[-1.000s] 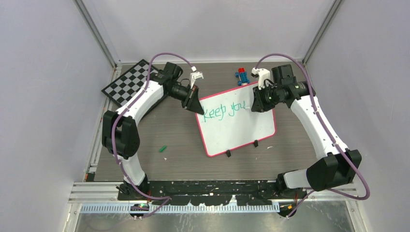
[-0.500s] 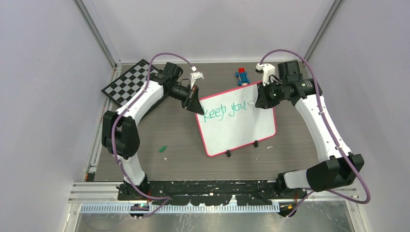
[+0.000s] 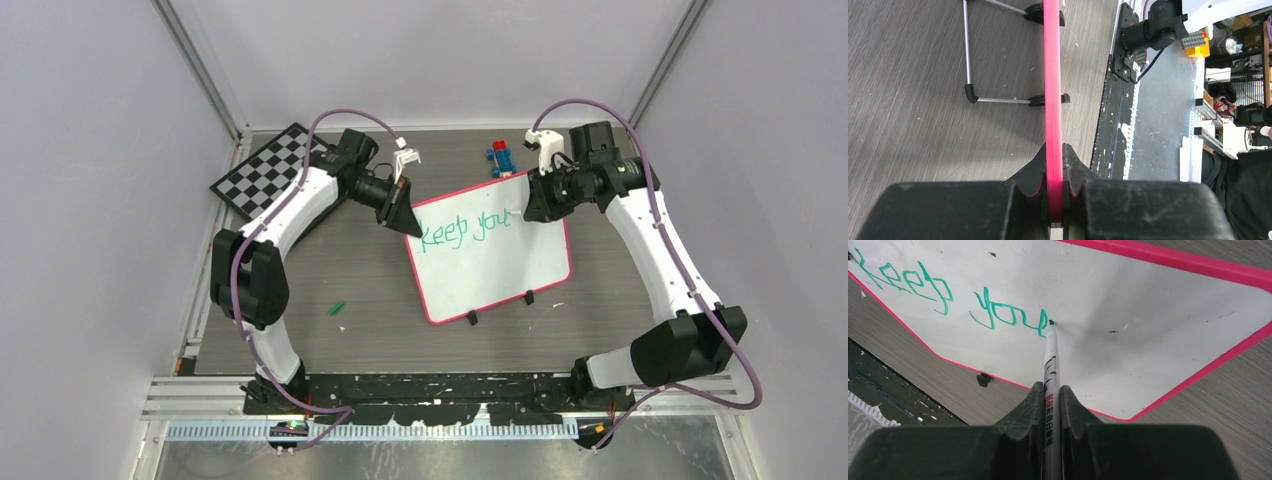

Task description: Write a sentence on the whiteboard

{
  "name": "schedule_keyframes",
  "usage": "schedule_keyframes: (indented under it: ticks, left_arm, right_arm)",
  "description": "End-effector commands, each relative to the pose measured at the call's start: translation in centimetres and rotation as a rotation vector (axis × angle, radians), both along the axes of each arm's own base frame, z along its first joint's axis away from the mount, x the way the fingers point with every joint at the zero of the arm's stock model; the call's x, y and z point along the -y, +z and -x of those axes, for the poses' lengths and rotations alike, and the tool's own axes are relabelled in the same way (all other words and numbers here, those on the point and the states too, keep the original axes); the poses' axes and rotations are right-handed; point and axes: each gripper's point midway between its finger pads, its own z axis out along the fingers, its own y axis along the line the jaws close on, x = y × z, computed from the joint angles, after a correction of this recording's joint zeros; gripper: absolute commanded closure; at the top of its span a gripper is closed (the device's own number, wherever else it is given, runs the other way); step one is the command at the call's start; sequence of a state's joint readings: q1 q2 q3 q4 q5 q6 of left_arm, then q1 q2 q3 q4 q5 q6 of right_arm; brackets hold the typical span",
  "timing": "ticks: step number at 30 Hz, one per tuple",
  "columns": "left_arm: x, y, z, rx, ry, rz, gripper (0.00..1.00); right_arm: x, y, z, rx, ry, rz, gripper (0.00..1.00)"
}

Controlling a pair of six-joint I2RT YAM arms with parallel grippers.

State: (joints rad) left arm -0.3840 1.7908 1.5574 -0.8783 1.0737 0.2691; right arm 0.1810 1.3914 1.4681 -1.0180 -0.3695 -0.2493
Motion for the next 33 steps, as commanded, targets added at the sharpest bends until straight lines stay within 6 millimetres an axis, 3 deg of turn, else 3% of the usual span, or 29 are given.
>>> schedule_keyframes:
  ticks: [1, 13, 20, 33]
  left_arm:
    - [0.4, 0.8, 1.2, 0.028, -0.043, 0.027, 1.00]
    - [0.5, 0.6, 1.1, 0.023, -0.042, 0.022, 1.00]
    - [0.5, 0.5, 1.1, 0.021, -0.042, 0.022, 1.00]
    - [0.4, 0.6, 1.2, 0.024, -0.041, 0.022, 1.00]
  right_arm:
    - [-0.5, 1.9, -1.3, 0.072, 0.007, -0.030, 1.00]
    - [1.2, 0.4, -0.4, 0.060, -0.027, 0.027, 1.00]
    - [0.9, -1.0, 1.0, 0.006, -0.011, 0.008, 1.00]
    - [0.6, 1.3, -1.0, 0.061, -0.027, -0.006, 1.00]
